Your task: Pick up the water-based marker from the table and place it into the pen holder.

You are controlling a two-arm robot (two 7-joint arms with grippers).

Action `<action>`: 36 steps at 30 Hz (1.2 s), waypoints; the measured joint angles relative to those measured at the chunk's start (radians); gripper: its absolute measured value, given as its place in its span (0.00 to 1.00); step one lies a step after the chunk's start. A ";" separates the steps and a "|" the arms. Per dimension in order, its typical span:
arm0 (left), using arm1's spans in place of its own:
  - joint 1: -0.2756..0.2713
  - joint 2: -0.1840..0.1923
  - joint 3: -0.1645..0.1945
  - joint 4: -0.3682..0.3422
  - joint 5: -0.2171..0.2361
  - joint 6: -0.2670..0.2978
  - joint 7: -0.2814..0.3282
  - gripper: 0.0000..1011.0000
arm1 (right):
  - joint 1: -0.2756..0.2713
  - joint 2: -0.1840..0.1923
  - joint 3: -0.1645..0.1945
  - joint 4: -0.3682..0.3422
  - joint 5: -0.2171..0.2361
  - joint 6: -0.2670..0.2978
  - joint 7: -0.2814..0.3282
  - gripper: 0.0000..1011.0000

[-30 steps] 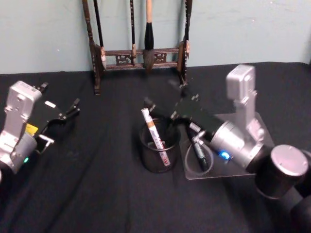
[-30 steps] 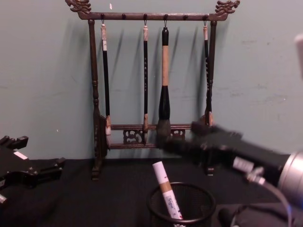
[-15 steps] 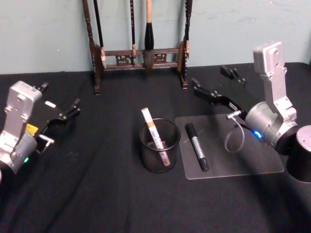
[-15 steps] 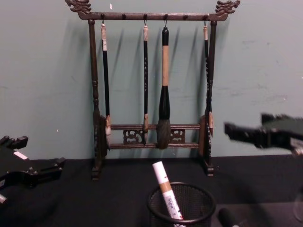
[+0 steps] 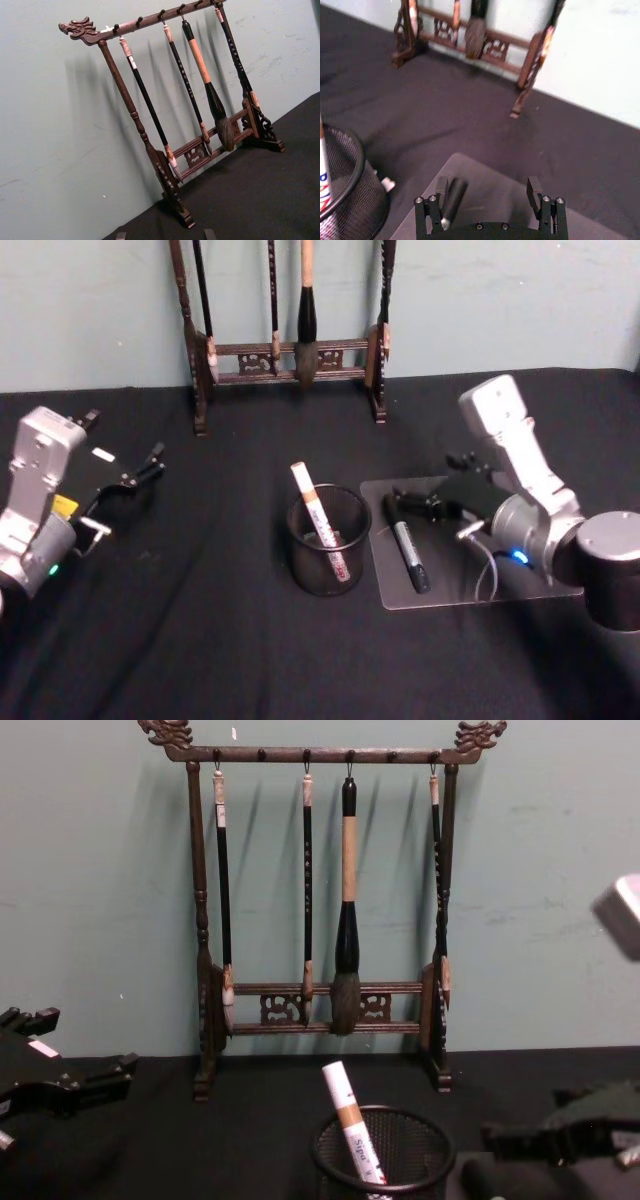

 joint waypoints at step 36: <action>0.000 0.000 0.000 0.000 0.000 0.000 0.000 0.99 | 0.018 -0.108 -0.006 0.085 -0.088 0.098 0.029 0.99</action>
